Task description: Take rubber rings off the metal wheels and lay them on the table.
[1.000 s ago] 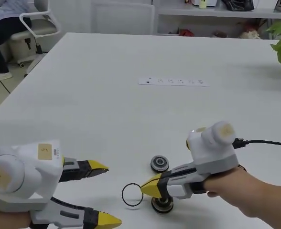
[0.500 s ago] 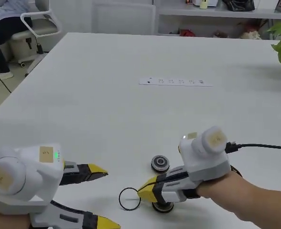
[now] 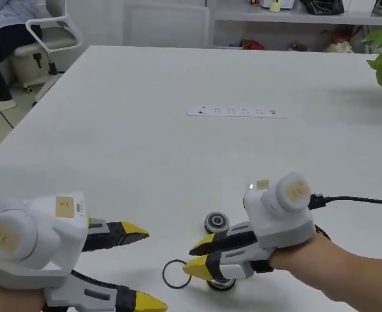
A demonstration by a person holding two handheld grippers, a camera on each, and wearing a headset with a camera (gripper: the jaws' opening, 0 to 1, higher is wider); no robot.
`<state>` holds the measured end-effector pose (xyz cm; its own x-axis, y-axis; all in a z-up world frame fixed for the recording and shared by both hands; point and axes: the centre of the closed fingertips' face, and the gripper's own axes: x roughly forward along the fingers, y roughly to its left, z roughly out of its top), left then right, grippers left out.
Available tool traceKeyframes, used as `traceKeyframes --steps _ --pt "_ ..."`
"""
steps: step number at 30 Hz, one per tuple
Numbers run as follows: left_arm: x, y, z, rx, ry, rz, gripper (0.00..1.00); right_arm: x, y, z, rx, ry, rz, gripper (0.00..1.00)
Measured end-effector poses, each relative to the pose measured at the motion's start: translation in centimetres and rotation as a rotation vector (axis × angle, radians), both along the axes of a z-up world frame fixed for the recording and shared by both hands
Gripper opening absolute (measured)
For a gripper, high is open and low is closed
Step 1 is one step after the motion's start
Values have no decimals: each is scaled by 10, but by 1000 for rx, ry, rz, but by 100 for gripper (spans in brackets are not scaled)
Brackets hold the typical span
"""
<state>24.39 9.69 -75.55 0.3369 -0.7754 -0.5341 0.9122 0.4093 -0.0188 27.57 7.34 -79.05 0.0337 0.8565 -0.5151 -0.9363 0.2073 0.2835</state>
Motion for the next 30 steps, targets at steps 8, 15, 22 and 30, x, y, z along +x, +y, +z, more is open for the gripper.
traceKeyframes --steps 8,15,22,30 --pt "4 -7 6 -10 -4 -11 65 0 -5 11 26 -20 -1 25" --pt "7 -12 8 -12 -9 -23 65 2 -15 21 45 -31 -17 27" --pt "9 -17 10 -14 -11 -29 64 3 -26 25 50 -36 -32 28" --pt "13 -24 11 -18 -13 -38 63 5 -38 25 40 -43 -38 29"
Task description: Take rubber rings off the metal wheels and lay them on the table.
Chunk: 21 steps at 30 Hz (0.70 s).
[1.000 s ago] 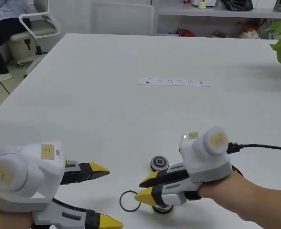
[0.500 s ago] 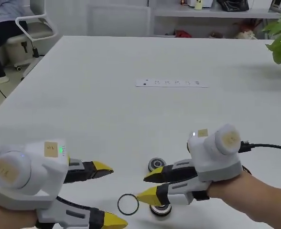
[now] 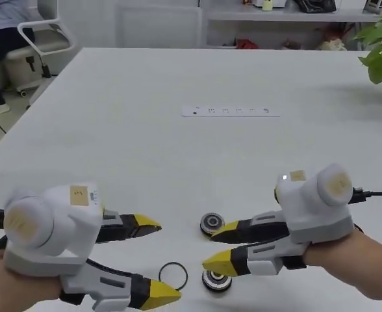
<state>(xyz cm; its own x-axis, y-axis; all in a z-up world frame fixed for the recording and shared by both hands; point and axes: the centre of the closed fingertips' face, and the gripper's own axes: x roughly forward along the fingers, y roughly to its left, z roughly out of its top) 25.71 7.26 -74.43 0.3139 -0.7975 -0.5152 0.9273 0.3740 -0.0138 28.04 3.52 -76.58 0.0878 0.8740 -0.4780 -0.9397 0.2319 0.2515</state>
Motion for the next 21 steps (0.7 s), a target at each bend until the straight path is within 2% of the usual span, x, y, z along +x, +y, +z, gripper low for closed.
traceKeyframes --steps 4,12,21 --pt "0 -5 -1 15 -9 -22 62 0 -6 0 -6 -10 0 31" --pt "6 -14 0 12 -14 -34 61 0 -16 -5 -18 -17 6 33" --pt "10 -20 -3 12 -3 -42 59 -4 -26 -10 -34 -25 23 33"
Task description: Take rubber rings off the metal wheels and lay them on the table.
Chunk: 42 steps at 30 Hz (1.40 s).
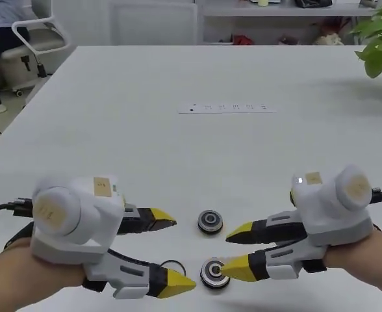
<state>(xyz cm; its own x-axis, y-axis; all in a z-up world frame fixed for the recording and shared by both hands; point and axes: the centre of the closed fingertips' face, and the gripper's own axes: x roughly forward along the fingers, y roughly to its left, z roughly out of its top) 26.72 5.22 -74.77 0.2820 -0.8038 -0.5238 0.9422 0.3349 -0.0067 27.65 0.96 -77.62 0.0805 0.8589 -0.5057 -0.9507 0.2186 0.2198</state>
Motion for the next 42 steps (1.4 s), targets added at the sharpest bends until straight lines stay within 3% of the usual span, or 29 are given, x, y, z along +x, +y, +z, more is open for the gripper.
traceKeyframes --steps 16,28,34,42 --pt "-3 -13 -16 11 44 -24 52 -10 -4 -19 -59 -25 59 28" --pt "-3 -21 -25 -3 103 -24 45 -11 -3 -29 -81 -28 73 24" --pt "-3 -26 -27 -9 116 -24 41 -12 -3 -32 -86 -25 77 21" --pt "-5 -34 -35 20 114 -55 36 -13 -3 -34 -88 -24 82 17"
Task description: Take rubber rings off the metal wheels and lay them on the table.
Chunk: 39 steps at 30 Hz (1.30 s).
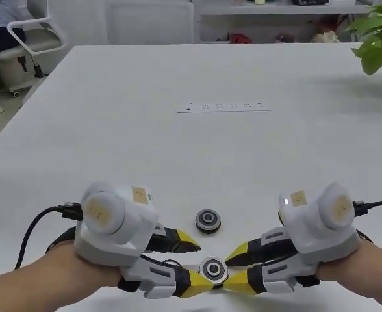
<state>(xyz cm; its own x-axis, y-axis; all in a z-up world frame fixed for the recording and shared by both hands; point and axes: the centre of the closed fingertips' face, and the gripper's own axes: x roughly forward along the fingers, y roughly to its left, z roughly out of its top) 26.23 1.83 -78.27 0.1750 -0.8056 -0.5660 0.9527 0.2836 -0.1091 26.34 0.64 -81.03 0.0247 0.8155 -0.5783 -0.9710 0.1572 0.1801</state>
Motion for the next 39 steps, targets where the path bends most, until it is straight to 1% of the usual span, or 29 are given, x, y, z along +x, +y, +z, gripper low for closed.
traceKeyframes --steps 4,12,15,19,22,24,25,26,32,34,35,36,39 --pt "0 -2 -3 11 4 -7 32 0 1 0 5 4 0 15" --pt "2 -7 -8 34 -7 -15 25 0 1 1 14 13 -8 15" --pt "3 -7 -9 43 -23 -16 23 0 1 1 17 13 -9 15" --pt "5 -7 -9 46 -34 -6 20 0 1 1 18 12 -10 14" --pt "1 -8 -9 58 -60 -30 18 0 2 1 22 16 -14 14" --pt "0 -9 -10 63 -70 -41 19 0 2 1 25 19 -17 14" --pt "-1 -9 -10 67 -86 -48 19 0 1 1 28 23 -20 14" --pt "-1 -10 -10 69 -89 -47 20 0 2 1 30 23 -21 14" --pt "0 -8 -9 61 -86 -37 20 1 1 1 39 33 -27 13" --pt "1 -8 -9 54 -77 -31 19 1 1 0 41 39 -30 12" --pt "2 -8 -9 45 -63 -17 19 1 1 0 41 41 -30 12" --pt "3 -8 -9 42 -60 -12 17 1 1 0 43 41 -31 12" --pt "5 -8 -9 43 -62 0 14 1 0 0 45 45 -34 11"
